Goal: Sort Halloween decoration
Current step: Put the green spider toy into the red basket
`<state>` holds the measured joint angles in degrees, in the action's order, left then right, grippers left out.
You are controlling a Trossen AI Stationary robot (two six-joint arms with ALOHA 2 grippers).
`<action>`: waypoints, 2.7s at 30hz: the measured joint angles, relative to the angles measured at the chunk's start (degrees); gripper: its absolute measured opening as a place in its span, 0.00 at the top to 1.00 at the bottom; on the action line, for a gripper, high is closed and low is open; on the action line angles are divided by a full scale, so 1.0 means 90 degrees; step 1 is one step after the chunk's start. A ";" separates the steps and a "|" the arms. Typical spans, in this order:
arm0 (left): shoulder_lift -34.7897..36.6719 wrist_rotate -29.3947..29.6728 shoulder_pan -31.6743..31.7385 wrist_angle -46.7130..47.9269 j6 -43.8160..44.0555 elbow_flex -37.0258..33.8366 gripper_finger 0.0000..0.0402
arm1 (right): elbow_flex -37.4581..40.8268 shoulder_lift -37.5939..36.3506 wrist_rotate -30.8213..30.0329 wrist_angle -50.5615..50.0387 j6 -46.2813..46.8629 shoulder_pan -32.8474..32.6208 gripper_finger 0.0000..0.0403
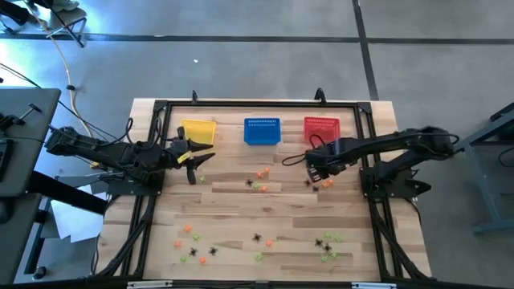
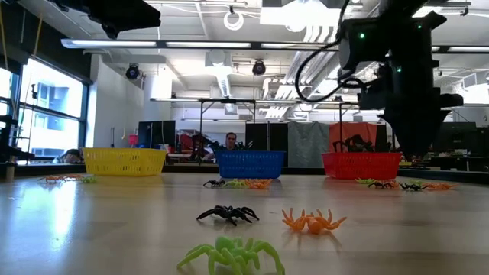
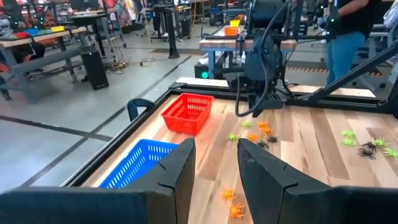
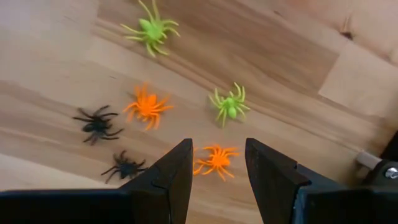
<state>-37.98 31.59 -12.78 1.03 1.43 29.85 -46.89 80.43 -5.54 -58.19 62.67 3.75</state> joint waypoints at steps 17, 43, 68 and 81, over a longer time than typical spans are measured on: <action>0.0000 0.0002 0.0000 0.0072 -0.0007 0.0000 0.73 | 0.1117 0.0185 -0.0024 0.1792 -0.0411 0.0672 0.64; 0.0000 0.0009 -0.0002 0.0067 -0.0015 0.0000 0.73 | 0.1318 0.0186 0.0288 0.1985 -0.0522 0.0823 0.99; 0.0000 0.0053 -0.0002 0.0083 -0.0186 0.0002 0.73 | -0.2766 0.0193 -0.1523 -0.0466 -0.2774 0.2121 1.00; -0.0002 0.0061 -0.0002 0.0100 -0.0185 0.0002 0.73 | -0.1378 0.0535 -0.1263 0.0089 -0.2992 0.3436 1.00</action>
<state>-38.00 32.14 -12.80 1.93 -0.23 29.87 -59.30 85.25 -16.91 -57.39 35.75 34.68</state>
